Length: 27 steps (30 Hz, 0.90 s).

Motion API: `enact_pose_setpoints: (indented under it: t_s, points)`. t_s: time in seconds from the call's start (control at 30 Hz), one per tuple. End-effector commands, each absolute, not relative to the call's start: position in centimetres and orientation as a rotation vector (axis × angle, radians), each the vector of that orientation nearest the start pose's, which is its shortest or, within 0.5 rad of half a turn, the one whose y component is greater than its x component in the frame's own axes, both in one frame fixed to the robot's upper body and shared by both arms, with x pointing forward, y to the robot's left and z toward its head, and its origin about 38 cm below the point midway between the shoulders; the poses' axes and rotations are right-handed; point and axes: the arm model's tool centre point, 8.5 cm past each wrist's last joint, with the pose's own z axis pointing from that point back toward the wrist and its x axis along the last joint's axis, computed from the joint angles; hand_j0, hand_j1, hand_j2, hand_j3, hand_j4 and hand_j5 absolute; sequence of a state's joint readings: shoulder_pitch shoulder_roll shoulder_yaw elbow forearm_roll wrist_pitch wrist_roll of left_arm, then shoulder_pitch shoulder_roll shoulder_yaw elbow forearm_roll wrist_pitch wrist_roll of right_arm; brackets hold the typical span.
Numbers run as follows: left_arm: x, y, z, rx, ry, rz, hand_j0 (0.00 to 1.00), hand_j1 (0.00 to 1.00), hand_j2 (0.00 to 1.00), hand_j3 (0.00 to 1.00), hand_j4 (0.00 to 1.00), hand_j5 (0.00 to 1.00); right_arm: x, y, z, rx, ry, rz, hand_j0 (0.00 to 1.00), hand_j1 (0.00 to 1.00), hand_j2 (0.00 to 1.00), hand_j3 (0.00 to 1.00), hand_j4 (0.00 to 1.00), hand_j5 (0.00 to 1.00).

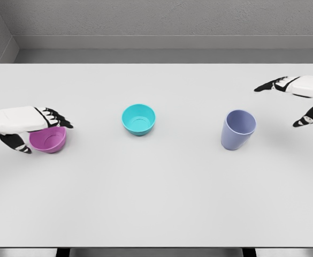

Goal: Stacking bowl and cup with both arms

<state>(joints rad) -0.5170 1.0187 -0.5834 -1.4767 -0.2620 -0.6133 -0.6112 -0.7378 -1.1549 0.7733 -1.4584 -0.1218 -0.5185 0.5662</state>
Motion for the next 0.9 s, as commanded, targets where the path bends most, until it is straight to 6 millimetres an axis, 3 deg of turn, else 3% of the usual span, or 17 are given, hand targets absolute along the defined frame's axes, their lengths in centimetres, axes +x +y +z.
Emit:
enact_pose_setpoints:
  t_s: [0.0, 0.3, 0.73, 0.87]
  points:
    - [39.6, 37.7, 20.0, 0.305, -1.174, -2.069, 1.00, 1.00, 1.00, 1.00, 1.00, 1.00, 40.8, -39.8, 26.8, -0.237, -1.322, 1.779, 1.00, 1.00, 1.00, 1.00, 1.00, 1.00]
    - [40.0, 37.2, 19.4, 0.304, -1.175, -2.075, 1.00, 1.00, 1.00, 1.00, 1.00, 1.00, 41.4, -39.5, 27.0, -0.237, -1.272, 1.768, 1.00, 1.00, 1.00, 1.00, 1.00, 1.00]
    - [40.3, 36.8, 18.7, 0.300, -1.177, -2.071, 1.00, 1.00, 1.00, 1.00, 1.00, 1.00, 42.8, -37.3, 25.5, -0.185, -1.283, 1.720, 1.00, 1.00, 1.00, 1.00, 1.00, 1.00]
    - [40.4, 36.7, 18.4, 0.296, -1.178, -2.064, 1.00, 1.00, 1.00, 1.00, 1.00, 1.00, 42.9, -37.2, 26.1, -0.208, -1.287, 1.740, 1.00, 1.00, 1.00, 1.00, 1.00, 1.00]
